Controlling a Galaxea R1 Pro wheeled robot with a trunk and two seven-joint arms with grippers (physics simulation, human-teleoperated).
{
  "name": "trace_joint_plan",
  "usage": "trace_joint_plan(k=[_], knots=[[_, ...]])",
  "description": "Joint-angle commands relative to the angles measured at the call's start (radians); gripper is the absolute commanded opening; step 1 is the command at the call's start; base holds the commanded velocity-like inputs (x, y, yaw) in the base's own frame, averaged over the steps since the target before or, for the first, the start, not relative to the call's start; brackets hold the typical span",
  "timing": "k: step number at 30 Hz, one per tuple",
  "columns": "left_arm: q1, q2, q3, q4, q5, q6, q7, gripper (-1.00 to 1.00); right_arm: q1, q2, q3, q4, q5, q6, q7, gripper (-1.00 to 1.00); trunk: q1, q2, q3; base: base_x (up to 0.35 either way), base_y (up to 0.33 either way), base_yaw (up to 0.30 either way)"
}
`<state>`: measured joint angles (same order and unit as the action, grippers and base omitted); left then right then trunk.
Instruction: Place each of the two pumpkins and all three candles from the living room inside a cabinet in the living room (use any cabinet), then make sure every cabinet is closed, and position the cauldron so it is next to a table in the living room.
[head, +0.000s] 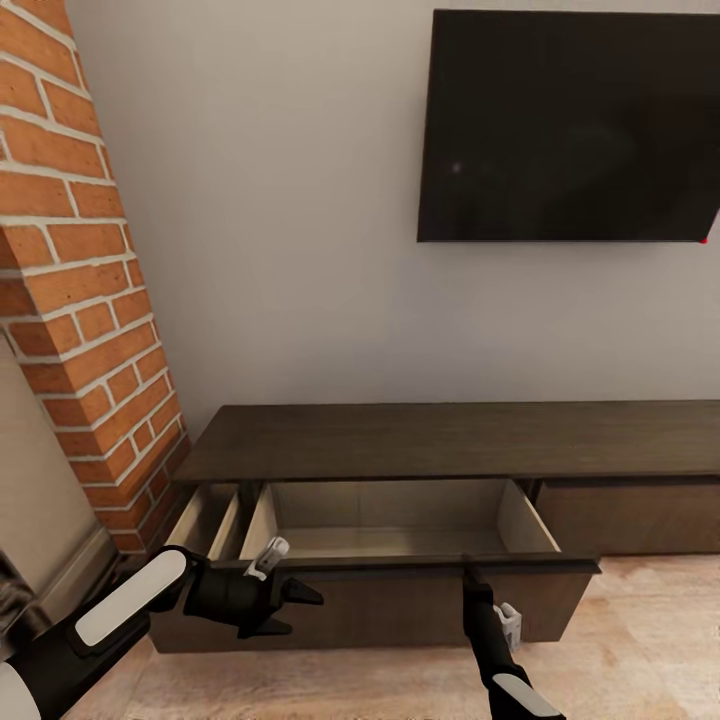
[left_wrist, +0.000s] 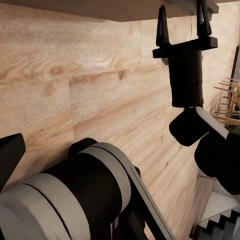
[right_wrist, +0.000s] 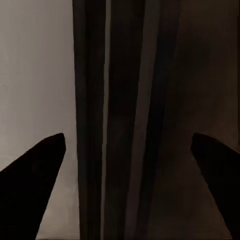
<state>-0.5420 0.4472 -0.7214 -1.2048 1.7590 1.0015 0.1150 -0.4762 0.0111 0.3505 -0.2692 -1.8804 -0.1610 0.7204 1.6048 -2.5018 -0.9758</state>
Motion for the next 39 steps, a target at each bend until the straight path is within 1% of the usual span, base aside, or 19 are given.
trace_joint_plan(k=[1,18,23,32,39], knots=[[0.0,0.001,-0.002,-0.001,0.011,0.0,0.01,1.0,-0.001,0.0,0.008,0.001,-0.008,-0.006,0.003,1.0,0.0,0.0,-0.001,-0.085,0.0,0.0],[-0.001,0.001,-0.001,-0.001,0.01,0.0,0.01,1.0,-0.001,0.0,0.008,0.001,-0.008,-0.006,-0.001,1.0,0.0,0.0,-0.001,-0.052,0.0,0.0],[-0.001,0.001,-0.001,-0.001,0.01,0.0,0.01,1.0,-0.001,-0.001,0.011,0.001,-0.005,-0.001,-0.032,1.0,0.0,0.0,-0.001,-0.207,0.0,0.0],[-0.001,0.001,-0.001,0.0,0.01,-0.001,0.011,1.0,-0.001,-0.003,0.014,0.001,-0.005,0.006,-0.049,1.0,0.0,0.0,-0.001,-0.254,0.0,0.0],[-0.001,0.001,0.002,0.012,0.001,-0.003,0.012,1.0,-0.001,-0.003,0.016,-0.001,-0.005,0.009,-0.118,1.0,0.0,0.0,-0.001,-0.246,0.0,0.0]])
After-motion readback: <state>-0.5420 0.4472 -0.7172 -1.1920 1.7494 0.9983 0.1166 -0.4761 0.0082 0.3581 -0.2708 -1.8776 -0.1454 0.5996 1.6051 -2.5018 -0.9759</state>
